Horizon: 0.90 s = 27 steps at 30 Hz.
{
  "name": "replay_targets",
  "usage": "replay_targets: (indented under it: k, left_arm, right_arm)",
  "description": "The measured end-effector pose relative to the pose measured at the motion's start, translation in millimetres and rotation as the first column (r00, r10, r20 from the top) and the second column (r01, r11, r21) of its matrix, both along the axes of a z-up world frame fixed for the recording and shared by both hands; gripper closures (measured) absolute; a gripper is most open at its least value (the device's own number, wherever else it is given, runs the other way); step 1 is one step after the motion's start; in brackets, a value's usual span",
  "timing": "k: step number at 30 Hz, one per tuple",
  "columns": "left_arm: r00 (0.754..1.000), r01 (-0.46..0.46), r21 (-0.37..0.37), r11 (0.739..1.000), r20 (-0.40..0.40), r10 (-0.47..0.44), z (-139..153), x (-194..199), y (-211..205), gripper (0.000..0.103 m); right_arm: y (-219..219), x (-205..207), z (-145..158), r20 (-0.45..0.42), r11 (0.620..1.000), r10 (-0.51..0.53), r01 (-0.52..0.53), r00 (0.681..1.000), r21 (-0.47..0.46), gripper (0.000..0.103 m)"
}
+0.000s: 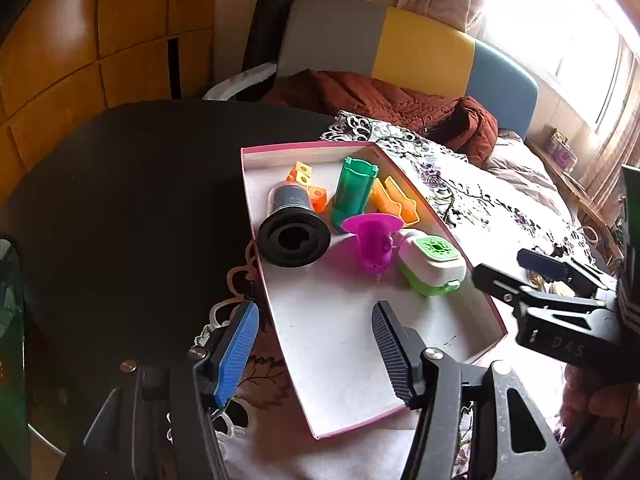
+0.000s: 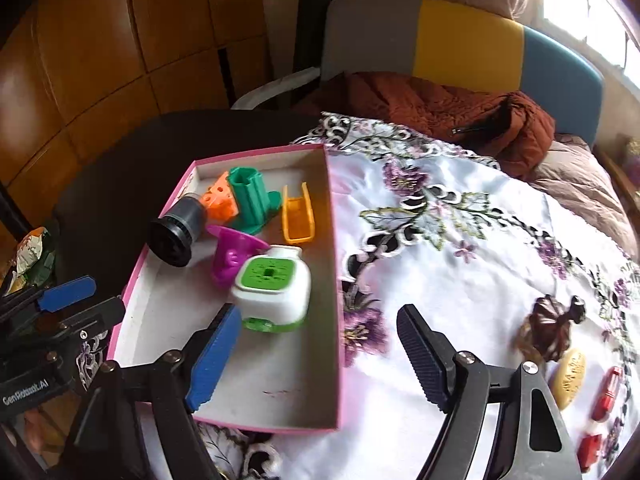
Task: Organize rigid objects
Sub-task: 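Withdraw both tools from the tray toward the remaining toys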
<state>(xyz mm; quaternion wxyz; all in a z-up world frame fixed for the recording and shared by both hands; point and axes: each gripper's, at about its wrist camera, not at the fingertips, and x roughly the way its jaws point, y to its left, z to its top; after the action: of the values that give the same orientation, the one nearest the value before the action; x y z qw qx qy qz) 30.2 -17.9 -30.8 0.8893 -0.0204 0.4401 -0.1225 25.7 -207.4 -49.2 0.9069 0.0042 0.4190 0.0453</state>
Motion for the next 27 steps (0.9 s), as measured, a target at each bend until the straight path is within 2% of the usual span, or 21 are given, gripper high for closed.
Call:
replay_targets:
  k: [11, 18, 23, 25, 27]
  left_arm:
    - [0.999, 0.034, 0.004, 0.999, -0.004, -0.034, 0, -4, -11, 0.043]
    - [0.998, 0.055, -0.006, 0.998, -0.008, -0.055, 1, -7, -17, 0.043]
    - [0.997, 0.082, -0.014, 0.997, -0.004, -0.082, 4, -10, -25, 0.043]
    - [0.994, 0.105, -0.034, 0.994, 0.0, -0.106, 8, -12, -29, 0.043]
    - [0.991, 0.134, -0.048, 0.99, 0.011, -0.134, 13, -14, -36, 0.043]
  right_arm:
    - [-72, -25, 14, 0.028, 0.988, -0.155, 0.155, 0.988, 0.009, 0.018]
    - [-143, -47, 25, 0.048, 0.947, -0.321, 0.32, 0.946, 0.019, 0.017]
    - [-202, -68, 32, 0.062, 0.883, -0.469, 0.469, 0.881, 0.018, 0.016]
    - [-229, -80, 33, 0.059, 0.84, -0.542, 0.54, 0.838, 0.041, 0.016]
    - [-256, -94, 31, 0.06, 0.777, -0.63, 0.626, 0.774, 0.07, 0.016]
